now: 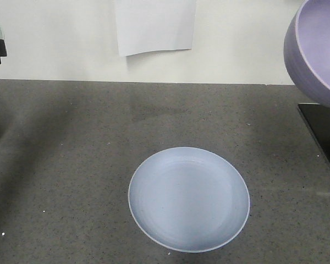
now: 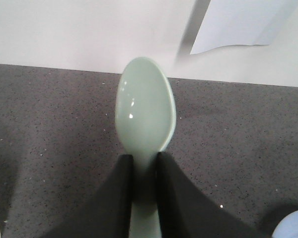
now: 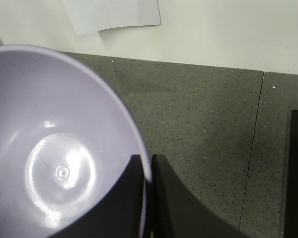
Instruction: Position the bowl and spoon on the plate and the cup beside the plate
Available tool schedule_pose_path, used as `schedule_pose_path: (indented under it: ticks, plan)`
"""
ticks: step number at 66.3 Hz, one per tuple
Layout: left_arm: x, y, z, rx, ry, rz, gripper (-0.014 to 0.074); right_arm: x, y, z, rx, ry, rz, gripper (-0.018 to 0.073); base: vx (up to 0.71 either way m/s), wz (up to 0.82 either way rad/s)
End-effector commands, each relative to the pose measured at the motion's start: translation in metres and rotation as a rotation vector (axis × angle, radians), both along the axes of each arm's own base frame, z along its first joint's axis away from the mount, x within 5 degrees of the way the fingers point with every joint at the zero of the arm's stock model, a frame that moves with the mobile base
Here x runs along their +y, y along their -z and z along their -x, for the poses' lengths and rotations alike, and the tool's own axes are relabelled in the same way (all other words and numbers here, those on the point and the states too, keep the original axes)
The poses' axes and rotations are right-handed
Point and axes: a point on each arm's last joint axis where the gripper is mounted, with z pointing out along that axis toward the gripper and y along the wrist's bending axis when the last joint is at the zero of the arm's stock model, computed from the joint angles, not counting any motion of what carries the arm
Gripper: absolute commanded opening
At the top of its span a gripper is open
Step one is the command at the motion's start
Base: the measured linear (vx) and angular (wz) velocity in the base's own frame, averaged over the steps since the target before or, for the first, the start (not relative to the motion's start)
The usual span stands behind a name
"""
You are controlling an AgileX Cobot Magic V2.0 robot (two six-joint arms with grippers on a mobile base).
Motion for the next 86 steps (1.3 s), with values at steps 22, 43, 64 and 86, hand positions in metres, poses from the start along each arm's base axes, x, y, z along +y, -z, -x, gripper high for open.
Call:
schedule_pose_path:
  ticks: [22, 43, 64, 86]
  plan:
    - [-0.0002, -0.0194, 0.0057, -0.106, -0.010, 0.027, -0.0006, 0.0038, -0.0156, 0.0048, -0.096, 0.007, -0.017, -0.0004, 0.00, 0.00]
    - [-0.0002, -0.0194, 0.0057, -0.106, -0.010, 0.027, -0.0006, 0.0038, -0.0156, 0.0048, -0.096, 0.007, -0.017, -0.0004, 0.00, 0.00]
    - [-0.0002, -0.0194, 0.0057, -0.106, -0.010, 0.027, -0.0006, 0.0038, -0.0156, 0.0048, -0.096, 0.007, -0.017, -0.0004, 0.00, 0.00]
    - [-0.0002, -0.0194, 0.0057, -0.106, -0.010, 0.027, -0.0006, 0.0038, -0.0156, 0.0048, -0.096, 0.007, -0.017, -0.0004, 0.00, 0.00]
